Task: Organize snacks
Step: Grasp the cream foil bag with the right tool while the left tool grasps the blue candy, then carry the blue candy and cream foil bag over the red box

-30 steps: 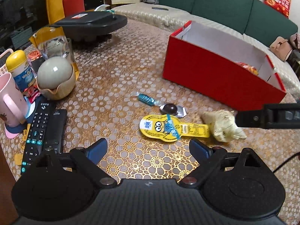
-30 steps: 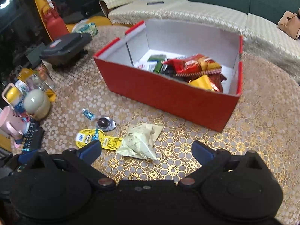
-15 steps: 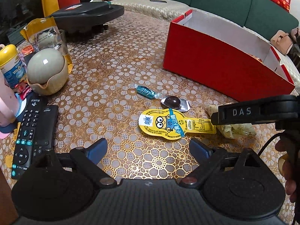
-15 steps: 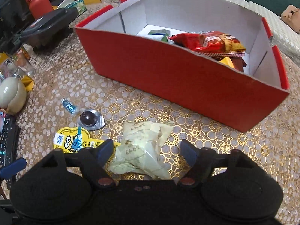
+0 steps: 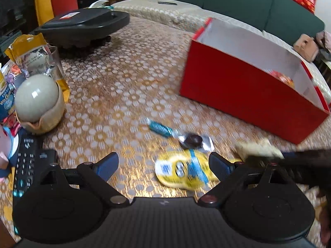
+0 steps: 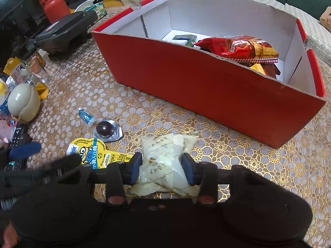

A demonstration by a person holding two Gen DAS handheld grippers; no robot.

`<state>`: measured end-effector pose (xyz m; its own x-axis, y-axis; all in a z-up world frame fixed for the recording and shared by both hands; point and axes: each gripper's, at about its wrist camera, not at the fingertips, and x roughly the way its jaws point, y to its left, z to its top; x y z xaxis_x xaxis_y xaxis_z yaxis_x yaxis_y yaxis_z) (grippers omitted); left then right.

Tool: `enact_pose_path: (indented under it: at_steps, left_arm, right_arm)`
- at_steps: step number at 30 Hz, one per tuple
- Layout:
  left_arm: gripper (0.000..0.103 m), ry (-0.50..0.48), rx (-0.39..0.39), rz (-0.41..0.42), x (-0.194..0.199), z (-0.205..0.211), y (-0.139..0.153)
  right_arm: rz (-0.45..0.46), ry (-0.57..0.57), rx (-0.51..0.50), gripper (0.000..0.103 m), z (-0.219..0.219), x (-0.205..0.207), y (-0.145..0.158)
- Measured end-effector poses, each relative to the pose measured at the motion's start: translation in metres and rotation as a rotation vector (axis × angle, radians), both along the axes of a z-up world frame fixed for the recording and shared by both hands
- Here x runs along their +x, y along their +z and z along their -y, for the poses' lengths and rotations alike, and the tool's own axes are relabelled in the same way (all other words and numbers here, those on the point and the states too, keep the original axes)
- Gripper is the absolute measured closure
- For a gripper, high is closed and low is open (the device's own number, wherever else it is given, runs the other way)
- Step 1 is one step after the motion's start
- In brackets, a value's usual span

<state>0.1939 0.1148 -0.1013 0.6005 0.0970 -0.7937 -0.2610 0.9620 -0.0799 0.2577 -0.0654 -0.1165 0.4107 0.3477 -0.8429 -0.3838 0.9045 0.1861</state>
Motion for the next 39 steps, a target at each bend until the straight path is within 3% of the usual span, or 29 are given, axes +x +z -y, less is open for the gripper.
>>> enact_pose_path:
  at_steps: [4,6,8,11,14,21,23,31,39]
  left_arm:
    - [0.011,0.068,-0.033,-0.021,0.024,-0.014,0.001]
    - [0.020,0.097,-0.065,-0.036,0.036,-0.020,-0.002]
    - [0.038,0.126,-0.097,-0.067,0.046,-0.025,-0.006]
    - [0.048,0.160,-0.118,-0.100,0.057,-0.027,-0.013]
    - [0.060,0.162,-0.095,-0.116,0.063,-0.023,-0.017]
    - [0.073,0.168,-0.052,-0.133,0.067,-0.018,-0.022]
    - [0.090,0.167,-0.058,-0.131,0.066,-0.020,-0.022]
    - [0.091,0.133,-0.119,-0.119,0.055,-0.029,-0.019]
    - [0.091,0.091,-0.148,-0.071,0.029,-0.030,0.009]
  right_arm:
    - [0.000,-0.006,0.027,0.062,0.005,0.001,0.001]
    - [0.000,-0.009,0.040,0.063,0.007,0.001,0.001]
    - [-0.002,-0.010,0.051,0.063,0.009,0.001,0.002]
    - [-0.001,-0.008,0.063,0.063,0.012,0.000,0.003]
    - [-0.001,-0.008,0.072,0.063,0.014,0.000,0.004]
    - [0.002,-0.016,0.076,0.063,0.018,-0.001,0.005]
    - [0.001,-0.017,0.077,0.063,0.019,-0.002,0.005]
    - [0.009,-0.027,0.078,0.063,0.024,-0.012,0.011]
    - [0.049,-0.026,0.094,0.063,0.034,-0.028,0.034]
